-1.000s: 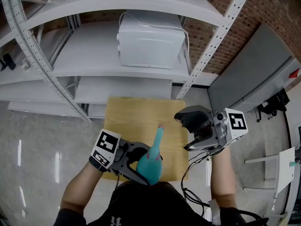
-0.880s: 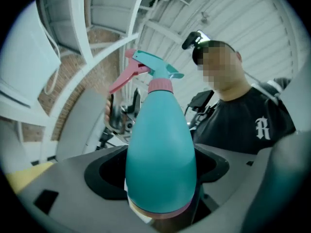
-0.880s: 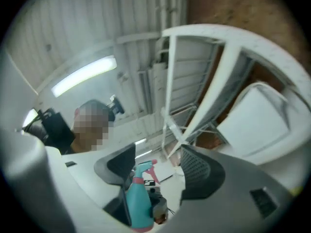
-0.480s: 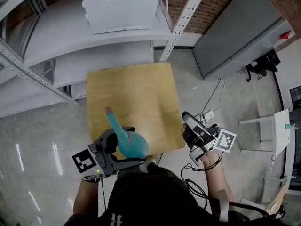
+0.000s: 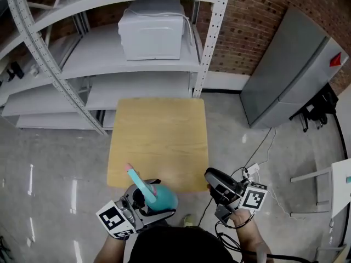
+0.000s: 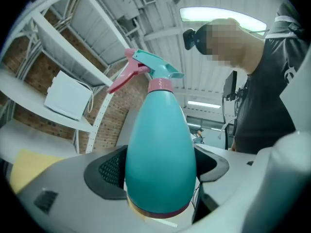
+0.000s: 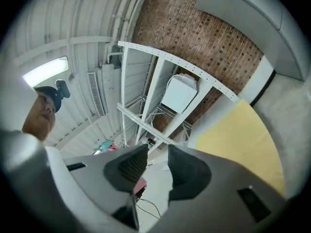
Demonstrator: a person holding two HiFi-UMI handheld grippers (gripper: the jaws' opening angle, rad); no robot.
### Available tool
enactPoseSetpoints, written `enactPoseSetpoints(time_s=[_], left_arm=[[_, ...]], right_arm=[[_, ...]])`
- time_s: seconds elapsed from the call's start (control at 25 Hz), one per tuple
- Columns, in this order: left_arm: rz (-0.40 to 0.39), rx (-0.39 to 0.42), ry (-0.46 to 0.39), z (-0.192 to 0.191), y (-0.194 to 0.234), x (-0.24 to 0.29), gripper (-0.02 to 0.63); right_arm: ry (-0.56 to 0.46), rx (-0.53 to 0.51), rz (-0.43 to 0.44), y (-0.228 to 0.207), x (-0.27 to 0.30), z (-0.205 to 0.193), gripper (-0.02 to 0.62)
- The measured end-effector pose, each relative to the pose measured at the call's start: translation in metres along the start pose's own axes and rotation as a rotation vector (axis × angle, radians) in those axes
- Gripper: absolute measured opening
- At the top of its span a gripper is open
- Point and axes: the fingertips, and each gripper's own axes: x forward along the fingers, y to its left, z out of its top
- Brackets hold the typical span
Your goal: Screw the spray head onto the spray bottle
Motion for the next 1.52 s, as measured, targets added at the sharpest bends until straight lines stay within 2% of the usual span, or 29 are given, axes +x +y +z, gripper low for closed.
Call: enactPoseSetpoints(time_s=[0.08, 0.12, 0.2, 0.28, 0.4, 0.48, 0.64, 0.88, 1.52], left_arm=[[0.070, 0.004, -0.018, -0.009, -0.034, 0.008, 0.391], [0.098, 0.009, -0.022, -0.013, -0.049, 0.011, 0.391], [0.139, 0.030, -0.019, -0.018, -0.076, 0.016, 0.391], [0.156, 0.050, -0.008, -0.020, -0.100, 0.018, 0.391], [0.154, 0.065, -0.007, -0.020, -0.128, 0.015, 0.391], [0.144, 0.071, -0.010, -0.021, -0.144, 0.010, 0.391], [0.123, 0.066, -0.015, -0.026, -0.168, -0.007, 0.391], [0.106, 0.073, -0.017, -0.031, -0.188, -0.034, 0.391], [0.071, 0.112, -0.030, -0.022, -0.208, -0.024, 0.391]], right_arm=[[0.032, -0.050, 0.020, 0.015, -0.027, -0.011, 0.127], [0.048, -0.115, 0.019, 0.025, -0.038, -0.015, 0.127], [0.076, -0.305, -0.009, 0.047, -0.054, -0.022, 0.117], [0.075, -0.464, -0.036, 0.068, -0.066, -0.027, 0.070], [0.046, -0.567, -0.064, 0.093, -0.087, -0.035, 0.003], [0.036, -0.610, -0.094, 0.102, -0.101, -0.043, 0.003], [0.035, -0.644, -0.164, 0.110, -0.120, -0.068, 0.002], [0.027, -0.657, -0.190, 0.128, -0.124, -0.099, 0.002], [0.016, -0.703, -0.199, 0.143, -0.137, -0.092, 0.002]])
